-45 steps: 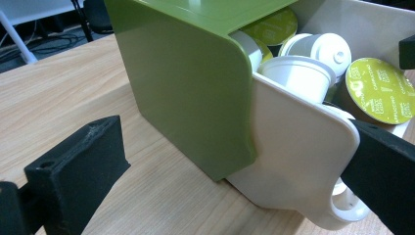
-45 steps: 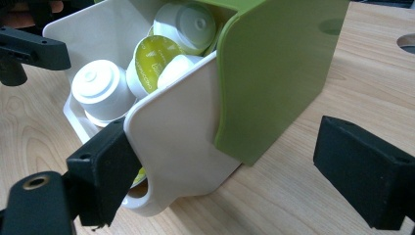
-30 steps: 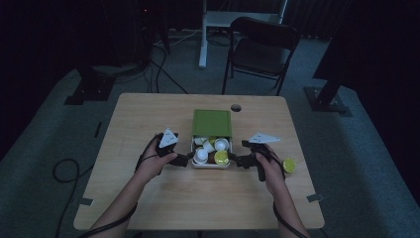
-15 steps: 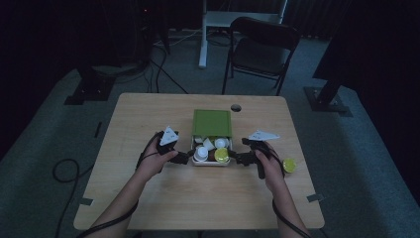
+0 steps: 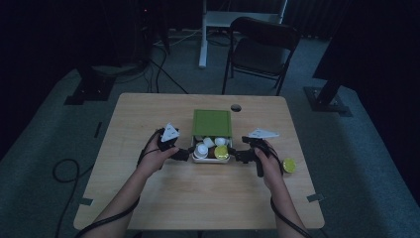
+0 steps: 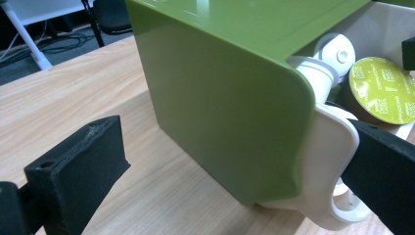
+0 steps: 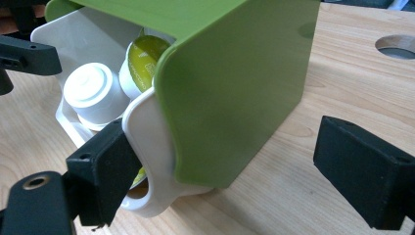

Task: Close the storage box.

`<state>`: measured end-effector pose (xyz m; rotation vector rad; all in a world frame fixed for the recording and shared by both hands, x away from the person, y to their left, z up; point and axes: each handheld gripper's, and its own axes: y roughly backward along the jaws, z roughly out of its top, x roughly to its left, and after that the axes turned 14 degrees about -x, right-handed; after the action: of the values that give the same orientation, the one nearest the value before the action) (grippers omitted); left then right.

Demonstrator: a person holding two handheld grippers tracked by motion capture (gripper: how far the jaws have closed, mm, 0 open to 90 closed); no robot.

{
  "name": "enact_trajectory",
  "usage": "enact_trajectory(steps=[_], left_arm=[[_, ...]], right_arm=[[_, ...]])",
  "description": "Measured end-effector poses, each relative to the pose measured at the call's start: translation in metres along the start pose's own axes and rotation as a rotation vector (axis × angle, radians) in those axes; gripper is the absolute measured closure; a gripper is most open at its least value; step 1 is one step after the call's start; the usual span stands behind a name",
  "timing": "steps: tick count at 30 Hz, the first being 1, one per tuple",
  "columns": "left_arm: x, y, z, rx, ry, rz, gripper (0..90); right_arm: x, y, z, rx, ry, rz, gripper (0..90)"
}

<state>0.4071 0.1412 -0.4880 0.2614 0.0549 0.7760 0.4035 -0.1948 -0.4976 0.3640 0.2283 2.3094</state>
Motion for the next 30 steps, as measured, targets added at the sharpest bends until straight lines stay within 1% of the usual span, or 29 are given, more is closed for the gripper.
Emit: enact_trajectory(steps=[3, 11, 18, 23, 27, 30], left_arm=[[0.002, -0.002, 0.001, 0.004, -0.005, 0.004, 0.1], [0.006, -0.006, 0.002, 0.006, 0.004, 0.003, 0.1], [0.006, -0.008, 0.005, 0.013, -0.02, 0.013, 0.1], [0.008, -0.009, 0.005, 0.012, -0.018, 0.018, 0.1], [0.008, -0.01, 0.004, 0.01, -0.007, 0.018, 0.1], [0.009, -0.011, 0.005, 0.012, -0.016, 0.021, 0.1]], right_arm=[[-0.001, -0.002, 0.001, -0.003, -0.002, -0.009, 11.1], [-0.004, -0.005, 0.001, -0.007, -0.012, -0.015, 11.1], [-0.006, -0.007, 0.002, -0.009, -0.02, -0.022, 11.1], [-0.006, -0.008, 0.002, -0.011, -0.025, -0.037, 11.1], [-0.006, -0.009, 0.002, -0.009, -0.028, -0.044, 11.1], [-0.006, -0.01, 0.003, -0.008, -0.026, -0.052, 10.7]])
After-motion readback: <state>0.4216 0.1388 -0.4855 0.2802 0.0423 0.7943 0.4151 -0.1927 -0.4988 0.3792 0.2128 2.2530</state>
